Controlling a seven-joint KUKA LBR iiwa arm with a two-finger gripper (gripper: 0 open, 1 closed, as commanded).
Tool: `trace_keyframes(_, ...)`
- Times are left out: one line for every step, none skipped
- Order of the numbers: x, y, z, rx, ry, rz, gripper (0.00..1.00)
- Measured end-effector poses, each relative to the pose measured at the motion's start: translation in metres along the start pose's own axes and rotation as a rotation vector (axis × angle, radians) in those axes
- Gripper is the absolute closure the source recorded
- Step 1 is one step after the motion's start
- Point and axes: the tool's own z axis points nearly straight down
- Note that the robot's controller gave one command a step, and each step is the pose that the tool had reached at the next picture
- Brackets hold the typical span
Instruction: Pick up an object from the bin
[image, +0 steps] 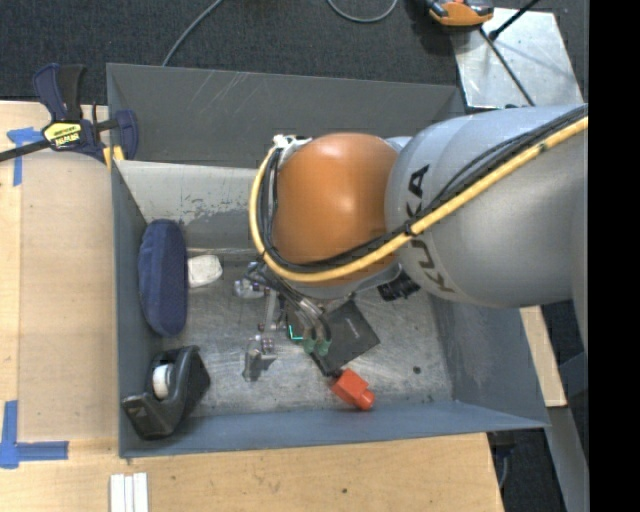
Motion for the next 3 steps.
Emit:
trace_keyframes(-0.005,0.004,0.014,0.000,-0.005,-0.386,0.00)
trace_keyframes(-0.005,0.004,0.014,0.000,-0.005,-0.383,1.00)
trace_keyframes(-0.019,-0.006,-0.073,-0.001,-0.019,-0.399,1.00)
